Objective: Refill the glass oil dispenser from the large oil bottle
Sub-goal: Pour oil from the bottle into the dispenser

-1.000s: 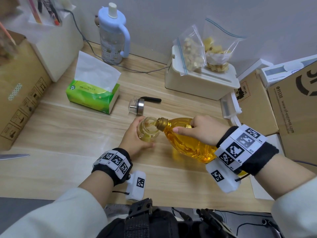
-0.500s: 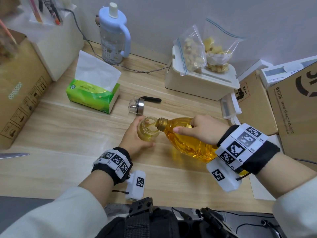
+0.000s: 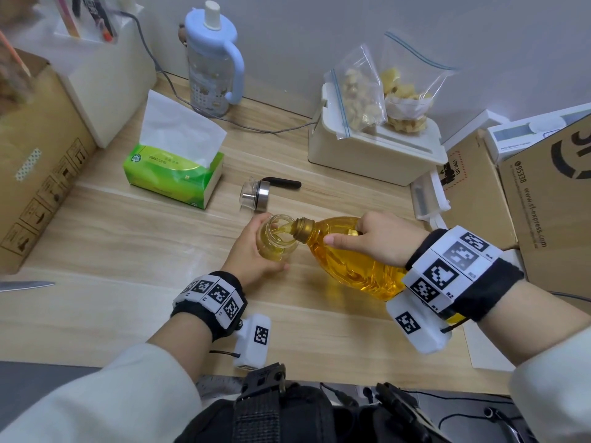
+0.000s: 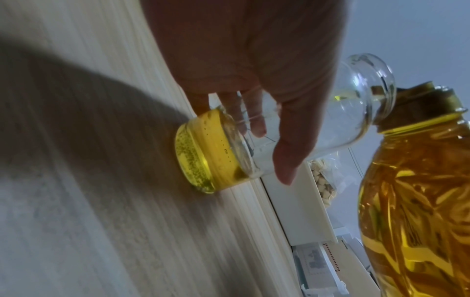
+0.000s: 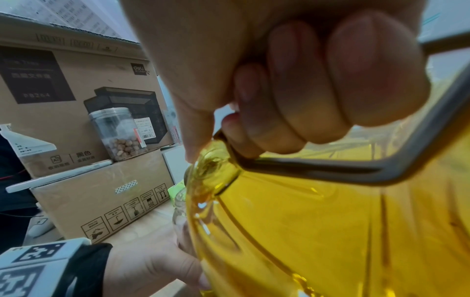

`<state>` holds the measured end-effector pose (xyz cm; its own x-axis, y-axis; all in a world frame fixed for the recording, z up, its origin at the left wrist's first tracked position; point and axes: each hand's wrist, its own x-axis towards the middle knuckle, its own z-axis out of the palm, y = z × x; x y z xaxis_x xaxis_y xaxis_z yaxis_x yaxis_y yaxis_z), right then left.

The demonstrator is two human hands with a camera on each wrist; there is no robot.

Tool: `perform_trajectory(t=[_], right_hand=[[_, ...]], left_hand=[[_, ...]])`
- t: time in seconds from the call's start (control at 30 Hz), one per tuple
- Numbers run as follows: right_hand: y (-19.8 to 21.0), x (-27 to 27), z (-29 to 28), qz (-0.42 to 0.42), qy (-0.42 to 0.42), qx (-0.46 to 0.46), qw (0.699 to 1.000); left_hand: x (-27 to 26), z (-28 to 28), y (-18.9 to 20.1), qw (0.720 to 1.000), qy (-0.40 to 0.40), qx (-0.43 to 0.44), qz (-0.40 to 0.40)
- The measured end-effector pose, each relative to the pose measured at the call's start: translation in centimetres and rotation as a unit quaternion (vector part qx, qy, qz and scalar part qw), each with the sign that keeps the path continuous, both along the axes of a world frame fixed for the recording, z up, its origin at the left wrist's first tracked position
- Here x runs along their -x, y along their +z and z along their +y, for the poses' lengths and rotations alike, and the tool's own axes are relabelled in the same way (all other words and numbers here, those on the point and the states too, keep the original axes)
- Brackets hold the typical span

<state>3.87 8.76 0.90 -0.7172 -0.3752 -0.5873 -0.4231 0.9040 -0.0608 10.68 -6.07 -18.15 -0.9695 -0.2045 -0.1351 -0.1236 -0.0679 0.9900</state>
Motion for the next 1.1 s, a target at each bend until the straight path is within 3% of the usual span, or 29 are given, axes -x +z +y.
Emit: perform_trajectory(t=[1.1], right_hand=[[-0.13,0.17,0.07,0.006,0.001,-0.015,1.000]], left_hand=[[0.00,-0.12,-0.13,1.000,-0.006,-0.005,-0.009]])
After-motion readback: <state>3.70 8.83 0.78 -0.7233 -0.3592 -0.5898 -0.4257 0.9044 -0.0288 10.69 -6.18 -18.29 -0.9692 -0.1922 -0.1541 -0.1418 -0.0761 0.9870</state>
